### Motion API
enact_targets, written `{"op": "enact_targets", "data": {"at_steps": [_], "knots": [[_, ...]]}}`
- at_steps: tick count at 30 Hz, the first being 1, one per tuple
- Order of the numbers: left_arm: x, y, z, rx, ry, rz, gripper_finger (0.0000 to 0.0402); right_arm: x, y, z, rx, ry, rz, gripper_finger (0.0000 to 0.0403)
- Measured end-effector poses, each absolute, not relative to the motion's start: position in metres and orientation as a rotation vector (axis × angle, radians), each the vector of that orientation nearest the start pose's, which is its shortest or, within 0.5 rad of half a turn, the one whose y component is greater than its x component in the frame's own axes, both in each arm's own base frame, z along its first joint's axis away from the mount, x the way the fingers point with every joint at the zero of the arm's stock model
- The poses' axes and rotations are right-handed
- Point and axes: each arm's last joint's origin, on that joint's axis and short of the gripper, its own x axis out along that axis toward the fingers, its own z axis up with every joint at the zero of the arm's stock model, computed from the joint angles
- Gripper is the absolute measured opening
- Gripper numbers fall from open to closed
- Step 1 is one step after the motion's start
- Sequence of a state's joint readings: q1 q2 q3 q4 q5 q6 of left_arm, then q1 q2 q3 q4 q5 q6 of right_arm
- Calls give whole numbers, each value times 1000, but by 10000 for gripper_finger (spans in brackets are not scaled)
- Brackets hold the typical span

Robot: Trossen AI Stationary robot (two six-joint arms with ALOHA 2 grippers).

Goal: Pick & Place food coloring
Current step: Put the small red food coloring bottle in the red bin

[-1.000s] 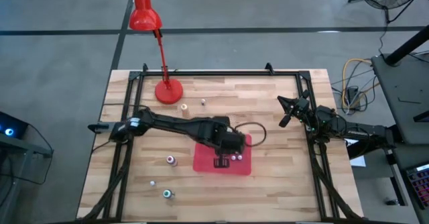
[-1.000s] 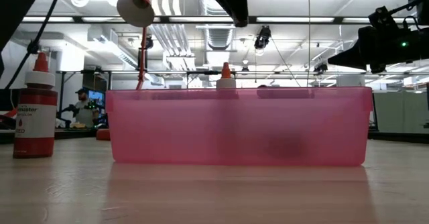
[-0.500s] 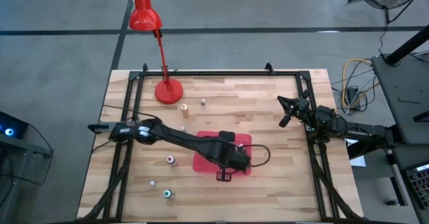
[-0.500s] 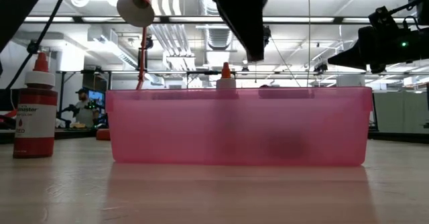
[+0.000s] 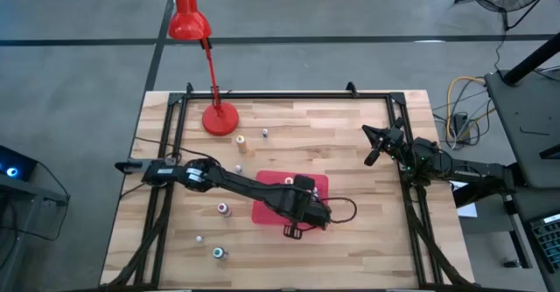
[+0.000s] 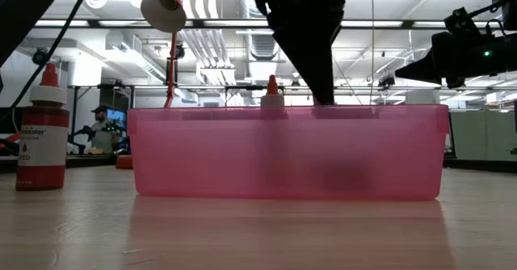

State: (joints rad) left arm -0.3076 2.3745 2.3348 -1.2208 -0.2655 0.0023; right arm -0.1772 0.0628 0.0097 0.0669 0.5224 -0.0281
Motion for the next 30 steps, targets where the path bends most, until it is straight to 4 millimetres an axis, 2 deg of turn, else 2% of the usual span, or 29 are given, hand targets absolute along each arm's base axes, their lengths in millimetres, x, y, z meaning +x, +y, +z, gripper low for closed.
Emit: {"op": "enact_targets", "data": {"at_steps": [11,30], "knots": [[470,-150,240,575,1167,-202,40,93,-31,168,-16,-7,-699,9],[484,-155,196,753,1207,-327,41,93,-31,168,-29,-2,-699,9]]}}
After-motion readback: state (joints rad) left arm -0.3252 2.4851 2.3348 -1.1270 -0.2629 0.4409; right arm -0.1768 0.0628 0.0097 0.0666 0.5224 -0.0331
